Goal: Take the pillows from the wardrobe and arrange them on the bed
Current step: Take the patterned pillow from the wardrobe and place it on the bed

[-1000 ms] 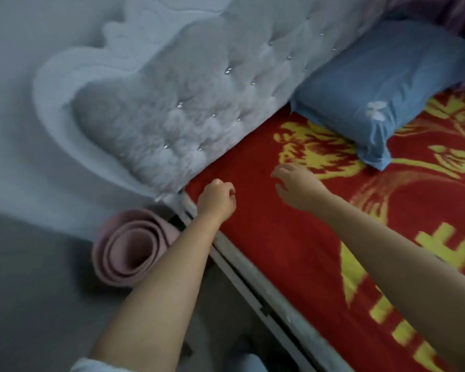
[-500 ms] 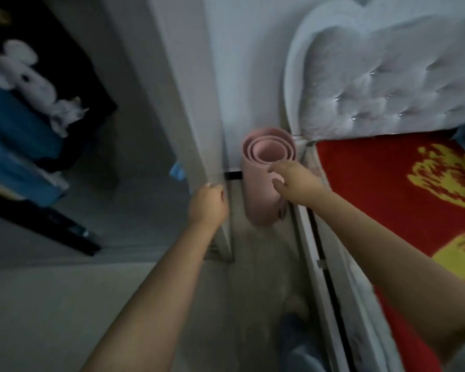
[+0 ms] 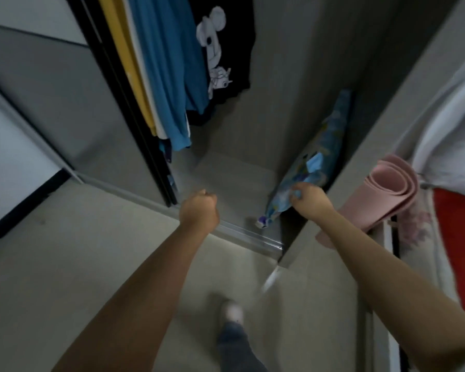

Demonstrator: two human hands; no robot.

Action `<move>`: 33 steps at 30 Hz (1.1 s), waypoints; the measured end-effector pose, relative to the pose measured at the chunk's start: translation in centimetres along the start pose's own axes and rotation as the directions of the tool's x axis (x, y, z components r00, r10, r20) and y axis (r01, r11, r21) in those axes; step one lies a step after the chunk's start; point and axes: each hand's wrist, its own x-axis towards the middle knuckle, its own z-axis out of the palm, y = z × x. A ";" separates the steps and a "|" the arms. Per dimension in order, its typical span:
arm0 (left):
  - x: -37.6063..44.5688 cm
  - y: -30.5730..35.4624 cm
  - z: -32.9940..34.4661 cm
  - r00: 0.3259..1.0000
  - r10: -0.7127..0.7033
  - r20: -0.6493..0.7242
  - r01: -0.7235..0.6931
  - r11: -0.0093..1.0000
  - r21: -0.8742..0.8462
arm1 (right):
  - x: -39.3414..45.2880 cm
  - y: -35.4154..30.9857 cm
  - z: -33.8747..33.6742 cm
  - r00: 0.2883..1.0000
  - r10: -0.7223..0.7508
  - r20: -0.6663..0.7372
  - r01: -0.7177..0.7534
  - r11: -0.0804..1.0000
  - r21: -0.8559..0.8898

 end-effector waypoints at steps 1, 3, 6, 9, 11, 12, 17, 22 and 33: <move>1.6 -0.9 -0.4 1.000 0.011 -0.008 -0.011 1.000 0.005 | 1.8 -0.4 0.2 1.000 0.020 0.000 -0.020 1.000 -0.005; 5.2 -2.5 -1.3 1.000 0.029 -0.005 -0.029 0.999 0.021 | 5.4 -1.2 0.4 0.998 0.062 -0.016 -0.062 0.998 0.001; 10.2 -4.7 -3.0 0.996 0.073 0.046 -0.077 0.994 0.082 | 10.2 -1.9 0.4 0.990 0.139 -0.009 -0.139 0.990 -0.039; 14.7 -6.2 -3.9 0.987 0.147 0.069 -0.154 0.982 0.113 | 13.8 -2.1 0.2 0.975 0.220 -0.007 -0.220 0.972 -0.088; 17.7 -6.6 -4.3 0.977 0.195 0.085 -0.203 0.973 0.107 | 16.0 -2.2 -0.1 0.963 0.270 -0.019 -0.270 0.956 -0.113; 19.1 -6.6 -4.3 0.970 0.220 0.106 -0.231 0.967 0.107 | 17.0 -2.1 -0.1 0.950 0.310 -0.036 -0.312 0.944 -0.106; 27.7 -6.5 -4.0 0.918 0.363 0.158 -0.380 0.920 0.096 | 21.5 -0.7 -0.4 0.827 0.540 -0.157 -0.553 0.832 -0.054; 35.4 -5.5 -3.5 0.830 0.512 0.221 -0.539 0.839 0.079 | 23.8 1.8 -0.7 0.612 0.735 -0.291 -0.762 0.647 0.031; 42.9 -1.8 3.5 0.700 0.576 0.422 -0.654 0.754 0.056 | 28.3 9.3 2.4 0.469 0.866 -0.174 -0.849 0.496 0.181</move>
